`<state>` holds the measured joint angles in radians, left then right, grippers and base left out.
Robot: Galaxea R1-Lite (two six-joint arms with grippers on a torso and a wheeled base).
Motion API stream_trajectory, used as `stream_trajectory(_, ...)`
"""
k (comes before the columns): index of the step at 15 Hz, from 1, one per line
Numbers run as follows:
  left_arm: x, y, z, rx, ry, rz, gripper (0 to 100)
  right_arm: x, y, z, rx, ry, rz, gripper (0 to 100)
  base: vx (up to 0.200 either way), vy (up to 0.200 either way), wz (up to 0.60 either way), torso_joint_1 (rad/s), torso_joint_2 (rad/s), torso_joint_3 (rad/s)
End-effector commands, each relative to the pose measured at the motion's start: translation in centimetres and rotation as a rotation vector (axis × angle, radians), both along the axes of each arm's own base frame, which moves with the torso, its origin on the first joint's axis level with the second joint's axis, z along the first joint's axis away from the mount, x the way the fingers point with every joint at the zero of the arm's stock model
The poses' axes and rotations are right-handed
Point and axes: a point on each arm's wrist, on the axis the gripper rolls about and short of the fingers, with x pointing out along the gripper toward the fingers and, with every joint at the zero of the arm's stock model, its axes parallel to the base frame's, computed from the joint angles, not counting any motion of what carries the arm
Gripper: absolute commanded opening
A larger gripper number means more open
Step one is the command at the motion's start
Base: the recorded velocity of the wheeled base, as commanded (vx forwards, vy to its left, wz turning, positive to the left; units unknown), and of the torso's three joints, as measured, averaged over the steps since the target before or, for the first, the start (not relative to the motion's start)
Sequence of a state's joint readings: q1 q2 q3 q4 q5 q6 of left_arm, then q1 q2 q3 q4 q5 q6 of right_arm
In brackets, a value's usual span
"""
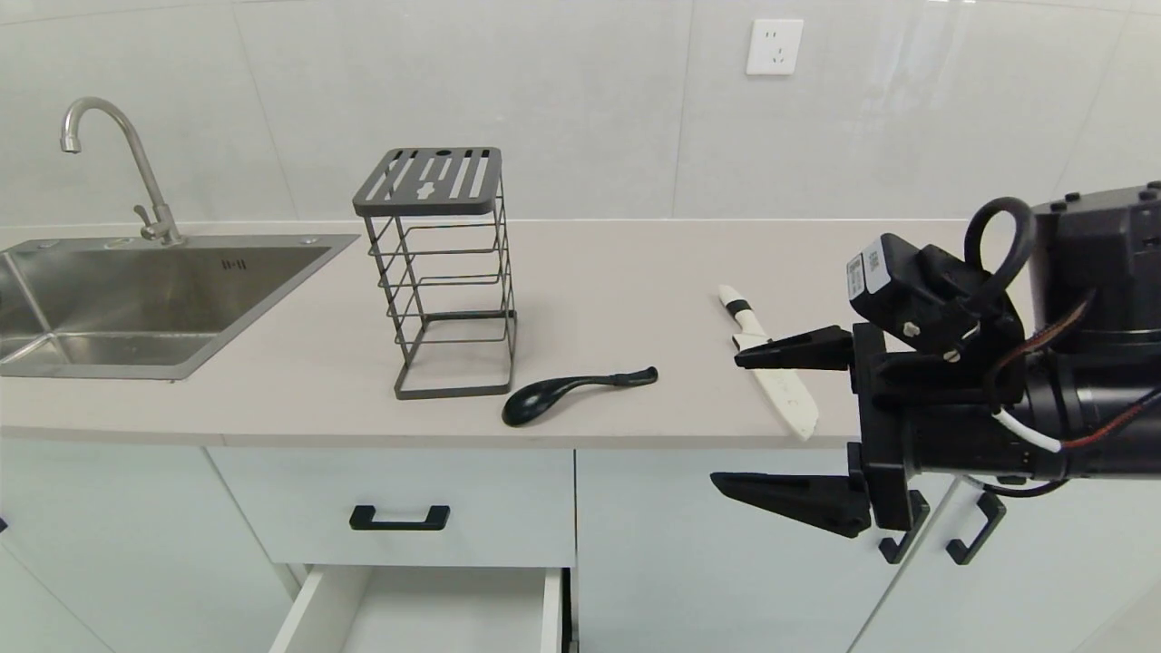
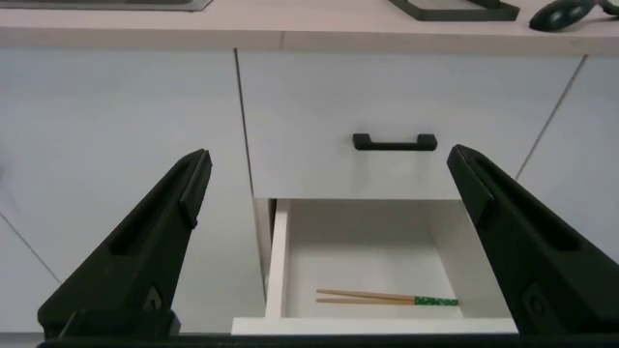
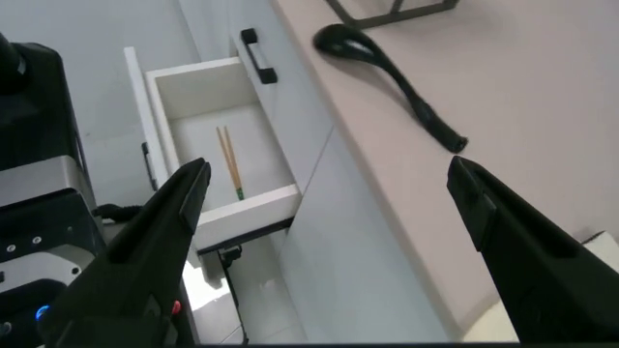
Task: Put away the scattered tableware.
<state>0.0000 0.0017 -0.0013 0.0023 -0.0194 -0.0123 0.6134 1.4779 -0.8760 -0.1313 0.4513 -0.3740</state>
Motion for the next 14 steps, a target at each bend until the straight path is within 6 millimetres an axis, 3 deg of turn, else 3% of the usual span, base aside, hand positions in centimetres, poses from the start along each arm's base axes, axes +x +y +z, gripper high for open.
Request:
stream_trajectory(1,0.0,0.0,0.0,0.000,0.000,-0.001,100,-0.1,0.0,-0.2,-0.002,0.003,0.004,100,0.000,0.000,0.00,0.000,0.00,0.000)
stream_trajectory(5,0.0,0.0,0.0,0.000,0.000,-0.001,100,-0.4,0.9,-0.2,-0.001,0.000,0.042,100,0.000,0.000,0.00,0.000,0.00,0.000)
stream_trajectory(6,0.0,0.0,0.0,0.000,0.002,0.001,100,0.3,1.5,-0.5,-0.009,0.010,0.043,100,0.000,0.000,0.00,0.000,0.00,0.000)
stream_trajectory(10,0.0,0.0,0.0,0.000,0.002,-0.001,100,5.3,5.2,-2.5,-0.017,0.002,0.059,100,0.000,0.000,0.00,0.000,0.00,0.000)
stream_trajectory(14,0.0,0.0,0.0,0.000,0.002,-0.001,100,9.8,7.3,-3.9,-0.010,0.006,0.069,100,0.000,0.000,0.00,0.000,0.00,0.000)
